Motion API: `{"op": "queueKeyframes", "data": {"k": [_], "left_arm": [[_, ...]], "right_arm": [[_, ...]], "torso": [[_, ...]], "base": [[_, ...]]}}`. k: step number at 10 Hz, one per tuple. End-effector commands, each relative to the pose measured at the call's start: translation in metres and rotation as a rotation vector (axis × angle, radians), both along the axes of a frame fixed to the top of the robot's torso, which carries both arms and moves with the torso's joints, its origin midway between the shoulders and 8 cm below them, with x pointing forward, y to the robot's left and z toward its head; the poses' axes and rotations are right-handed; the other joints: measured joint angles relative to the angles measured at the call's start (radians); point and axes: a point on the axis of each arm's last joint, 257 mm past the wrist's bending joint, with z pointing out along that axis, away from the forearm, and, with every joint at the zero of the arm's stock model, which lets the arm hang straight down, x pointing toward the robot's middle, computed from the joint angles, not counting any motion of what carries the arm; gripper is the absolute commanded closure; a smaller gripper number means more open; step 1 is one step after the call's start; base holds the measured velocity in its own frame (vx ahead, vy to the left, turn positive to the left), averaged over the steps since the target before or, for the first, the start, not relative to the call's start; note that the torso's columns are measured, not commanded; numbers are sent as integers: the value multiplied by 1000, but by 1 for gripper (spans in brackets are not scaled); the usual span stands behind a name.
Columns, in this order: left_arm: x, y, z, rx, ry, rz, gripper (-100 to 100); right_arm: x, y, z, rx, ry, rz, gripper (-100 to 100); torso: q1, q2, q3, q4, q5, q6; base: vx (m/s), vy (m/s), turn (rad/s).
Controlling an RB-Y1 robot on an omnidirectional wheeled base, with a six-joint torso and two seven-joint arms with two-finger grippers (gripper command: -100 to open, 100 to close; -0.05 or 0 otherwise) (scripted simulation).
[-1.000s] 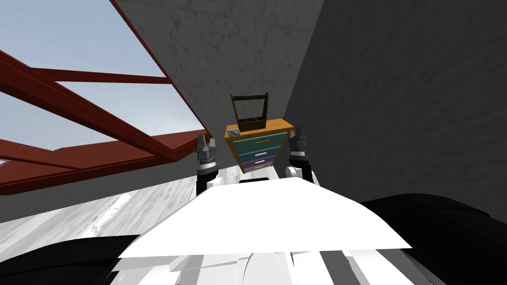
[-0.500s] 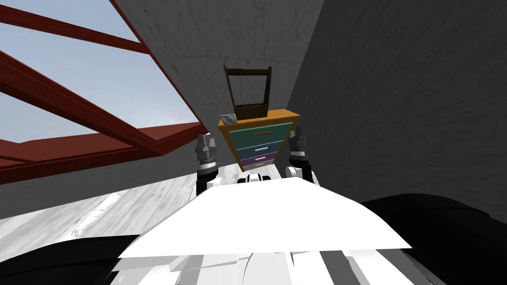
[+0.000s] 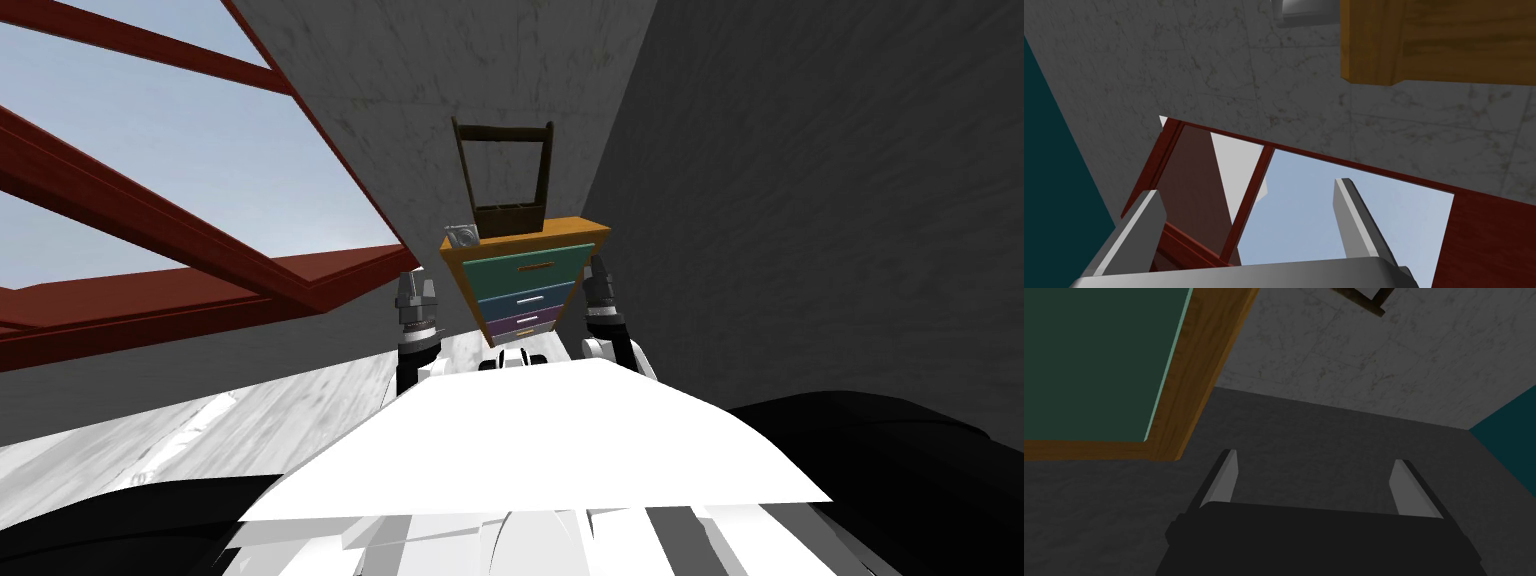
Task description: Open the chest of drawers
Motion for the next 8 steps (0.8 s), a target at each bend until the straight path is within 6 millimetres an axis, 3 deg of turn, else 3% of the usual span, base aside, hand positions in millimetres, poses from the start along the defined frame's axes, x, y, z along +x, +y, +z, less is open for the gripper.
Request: {"op": "queueKeyframes", "data": {"k": [1,8], "left_arm": [[0,0,0,0,0,0,0],[0,0,0,0,0,0,0]], "right_arm": [[2,4,-5,-140,19,-35,-100],[7,8,-18,-493,45,-179,-100]], "torso": [[0,1,0,0,0,0],[0,1,0,0,0,0]], "base": [[25,65,-25],[28,74,-29]]}}
